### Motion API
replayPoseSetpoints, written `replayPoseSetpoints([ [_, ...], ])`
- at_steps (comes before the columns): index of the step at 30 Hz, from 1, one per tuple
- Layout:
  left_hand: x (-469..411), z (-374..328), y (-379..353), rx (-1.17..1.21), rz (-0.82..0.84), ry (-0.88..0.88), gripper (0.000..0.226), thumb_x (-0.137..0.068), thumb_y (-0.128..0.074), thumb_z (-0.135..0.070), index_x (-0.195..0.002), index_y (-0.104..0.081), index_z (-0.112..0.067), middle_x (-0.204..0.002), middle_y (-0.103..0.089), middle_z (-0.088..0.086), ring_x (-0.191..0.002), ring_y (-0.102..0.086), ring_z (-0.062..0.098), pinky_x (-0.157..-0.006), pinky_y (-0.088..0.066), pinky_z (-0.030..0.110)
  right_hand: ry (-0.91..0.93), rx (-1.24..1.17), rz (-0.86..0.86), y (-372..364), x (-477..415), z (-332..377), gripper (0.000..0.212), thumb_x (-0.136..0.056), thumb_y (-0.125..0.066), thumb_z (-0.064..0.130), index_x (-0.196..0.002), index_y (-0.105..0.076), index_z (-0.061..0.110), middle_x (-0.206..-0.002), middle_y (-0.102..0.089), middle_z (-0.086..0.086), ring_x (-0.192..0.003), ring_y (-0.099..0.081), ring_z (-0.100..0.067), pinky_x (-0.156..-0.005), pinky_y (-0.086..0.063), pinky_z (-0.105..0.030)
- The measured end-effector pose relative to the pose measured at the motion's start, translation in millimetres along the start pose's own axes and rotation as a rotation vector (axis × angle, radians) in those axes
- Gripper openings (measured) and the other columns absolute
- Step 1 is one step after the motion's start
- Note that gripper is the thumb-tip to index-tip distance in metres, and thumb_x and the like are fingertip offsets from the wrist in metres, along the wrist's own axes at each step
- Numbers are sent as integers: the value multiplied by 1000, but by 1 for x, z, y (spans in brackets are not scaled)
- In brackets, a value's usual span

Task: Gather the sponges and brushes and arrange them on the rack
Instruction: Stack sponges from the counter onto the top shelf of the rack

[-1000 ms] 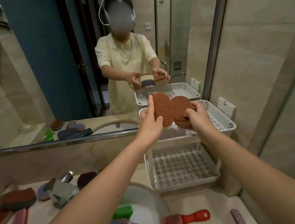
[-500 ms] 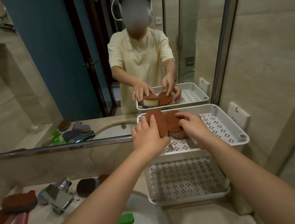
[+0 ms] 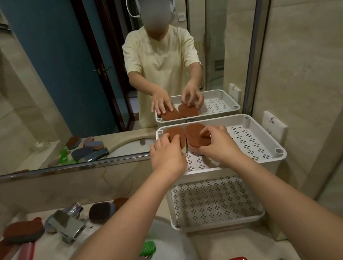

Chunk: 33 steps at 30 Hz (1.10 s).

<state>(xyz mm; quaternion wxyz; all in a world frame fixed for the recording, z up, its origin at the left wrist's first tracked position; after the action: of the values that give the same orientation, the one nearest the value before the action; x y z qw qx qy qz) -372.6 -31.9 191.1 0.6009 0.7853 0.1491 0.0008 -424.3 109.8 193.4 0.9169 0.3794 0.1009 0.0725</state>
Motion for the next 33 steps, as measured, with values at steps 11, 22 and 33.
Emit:
replayPoseSetpoints([
  [11,2,-2,0,-79,-93,24,49,-93,-46,-41,-139,-41,-25,-135,-36,5,-126,-32,26,-109,-24,38,118,197,4,-4,2,6,26,-76,-72,29,-93,-54,22,-105,-48,4,-83,-53,-13,-72,-48,-32],
  [22,0,0,-1,82,-128,85,44,-84,-58,-9,-125,-45,-14,-131,-40,7,-121,-37,26,-101,-39,36,178,319,-103,-6,12,11,15,-77,-59,9,-84,-56,21,-97,-53,4,-76,-54,-18,-62,-49,-35],
  [33,44,15,14,669,-278,-28,34,-83,-55,-19,-115,-55,-31,-124,-49,-10,-122,-42,13,-106,-38,38,449,-18,-363,-18,75,20,20,-81,-57,5,-95,-64,18,-94,-58,11,-96,-50,-7,-81,-36,-17],
])
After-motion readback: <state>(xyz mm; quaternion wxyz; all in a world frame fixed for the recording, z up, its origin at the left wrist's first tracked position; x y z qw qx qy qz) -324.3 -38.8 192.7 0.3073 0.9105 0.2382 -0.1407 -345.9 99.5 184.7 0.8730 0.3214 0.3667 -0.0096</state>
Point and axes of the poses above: each hand's wrist, its own x-axis away from the middle knuckle, its own y-axis out of the back of the hand, z = x × y, the point moved 1 cm from there along -x, towards the middle knuckle
